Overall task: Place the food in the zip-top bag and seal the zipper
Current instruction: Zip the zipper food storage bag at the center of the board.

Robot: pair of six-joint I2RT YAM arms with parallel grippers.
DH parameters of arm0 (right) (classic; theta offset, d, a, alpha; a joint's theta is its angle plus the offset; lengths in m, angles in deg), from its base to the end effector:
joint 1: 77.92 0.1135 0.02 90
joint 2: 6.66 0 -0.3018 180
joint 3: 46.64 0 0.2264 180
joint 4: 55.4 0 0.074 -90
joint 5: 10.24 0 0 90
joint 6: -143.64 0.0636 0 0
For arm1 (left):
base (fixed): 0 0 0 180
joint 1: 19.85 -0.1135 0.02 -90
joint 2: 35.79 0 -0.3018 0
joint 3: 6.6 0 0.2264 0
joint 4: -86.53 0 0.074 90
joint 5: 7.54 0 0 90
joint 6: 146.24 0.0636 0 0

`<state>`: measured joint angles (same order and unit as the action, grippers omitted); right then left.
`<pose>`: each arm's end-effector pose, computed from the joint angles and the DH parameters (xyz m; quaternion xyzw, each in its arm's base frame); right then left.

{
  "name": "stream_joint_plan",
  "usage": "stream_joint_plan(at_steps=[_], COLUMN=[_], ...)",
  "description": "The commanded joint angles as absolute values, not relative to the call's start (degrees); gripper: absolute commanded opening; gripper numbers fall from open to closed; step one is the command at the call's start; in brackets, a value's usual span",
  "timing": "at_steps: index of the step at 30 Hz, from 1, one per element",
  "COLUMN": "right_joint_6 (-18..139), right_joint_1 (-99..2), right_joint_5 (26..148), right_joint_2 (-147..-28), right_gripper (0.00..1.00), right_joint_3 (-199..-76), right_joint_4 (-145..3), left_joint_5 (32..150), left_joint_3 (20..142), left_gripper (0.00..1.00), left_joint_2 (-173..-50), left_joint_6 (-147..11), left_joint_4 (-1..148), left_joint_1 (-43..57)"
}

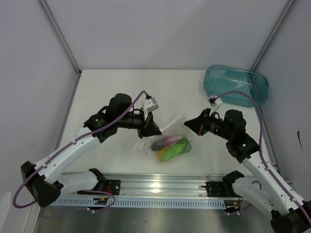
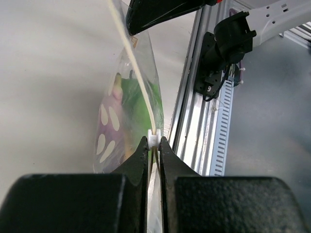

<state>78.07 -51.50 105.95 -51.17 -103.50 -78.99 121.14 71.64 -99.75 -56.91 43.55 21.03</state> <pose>0.1259 0.0939 0.3479 -0.1568 0.7502 0.4235 0.4829 0.1368 -0.1710 0.3811 0.4376 0.7043 -0.4370 0.3487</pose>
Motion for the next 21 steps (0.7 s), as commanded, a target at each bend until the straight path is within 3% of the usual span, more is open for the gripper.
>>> stream_joint_plan(at_steps=[1,4,5,6,7,8,10,11,21], right_joint_6=[76.9,72.7,71.4,70.0,67.6,66.6,64.3,63.7,52.2], right_joint_1=[-52.5,-52.1,-51.6,-51.3,-50.2,-49.8,-49.4,-49.4,-48.1], right_joint_5=[110.2,119.2,121.4,122.8,123.1,122.1,122.5,123.3,128.7], right_joint_2=[-52.8,-59.3,-62.1,-63.3,-64.2,-64.8,-65.7,-66.0,-71.4], right_gripper=[0.0,0.0,0.05,0.17,0.35,0.67,0.85,0.99,1.0], right_joint_3=[-103.6,-107.8,-108.9,-111.5,-112.9,-113.9,-115.6,-116.1,-127.2], right_joint_4=[-76.0,-81.4,-84.3,-86.0,-87.9,-90.3,-91.7,-91.9,-99.8], left_joint_5=[121.5,122.9,123.4,123.9,124.6,125.6,128.4,128.9,130.4], left_joint_3=[71.5,72.1,72.5,73.0,72.9,72.8,72.8,72.7,72.5], left_gripper=[0.01,0.0,0.01,0.01,0.01,0.01,0.01,0.01,0.01], left_joint_2=[-98.4,-99.0,-99.2,-99.4,-99.6,-99.9,-99.8,-99.8,-99.6], left_joint_6=[-57.8,-57.4,-57.3,-57.1,-56.9,-56.9,-56.8,-56.8,-54.7], left_joint_4=[41.6,41.8,41.7,41.4,41.4,41.4,41.7,41.8,39.3], left_joint_1=[20.5,20.6,20.6,20.6,20.6,20.6,20.6,20.6,20.6])
